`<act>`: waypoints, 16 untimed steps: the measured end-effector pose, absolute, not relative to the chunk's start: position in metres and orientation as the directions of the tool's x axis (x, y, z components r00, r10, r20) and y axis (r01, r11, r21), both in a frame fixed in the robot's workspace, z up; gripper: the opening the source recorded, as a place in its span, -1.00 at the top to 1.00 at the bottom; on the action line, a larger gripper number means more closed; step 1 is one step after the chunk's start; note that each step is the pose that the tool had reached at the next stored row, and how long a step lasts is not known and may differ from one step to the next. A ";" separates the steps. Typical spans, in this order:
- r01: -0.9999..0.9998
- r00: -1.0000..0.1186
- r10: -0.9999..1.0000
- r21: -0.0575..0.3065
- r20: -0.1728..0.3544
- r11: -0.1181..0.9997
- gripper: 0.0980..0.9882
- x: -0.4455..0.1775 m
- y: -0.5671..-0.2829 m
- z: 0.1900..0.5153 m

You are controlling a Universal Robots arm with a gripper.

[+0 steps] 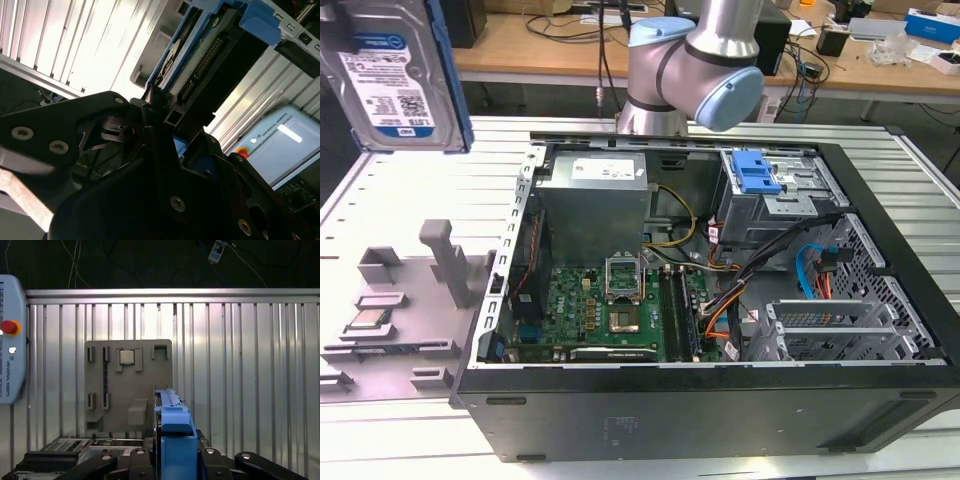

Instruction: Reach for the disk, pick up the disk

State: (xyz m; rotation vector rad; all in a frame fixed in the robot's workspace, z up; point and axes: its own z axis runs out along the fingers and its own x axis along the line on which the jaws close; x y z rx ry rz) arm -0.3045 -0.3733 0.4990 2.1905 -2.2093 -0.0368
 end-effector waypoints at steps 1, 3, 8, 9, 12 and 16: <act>-0.999 -0.009 -1.000 0.038 0.005 0.009 0.40 -0.292 -0.373 0.499; -0.999 -0.008 -1.000 0.038 0.005 0.009 0.40 -0.279 -0.373 0.499; -0.999 -0.008 -1.000 0.038 0.005 0.009 0.40 -0.259 -0.373 0.499; -0.999 -0.008 -1.000 0.038 0.005 0.009 0.40 -0.253 -0.373 0.499; -0.999 -0.009 -1.000 0.038 0.005 0.009 0.40 -0.238 -0.373 0.499; -0.999 -0.009 -1.000 0.038 0.005 0.009 0.40 -0.219 -0.373 0.499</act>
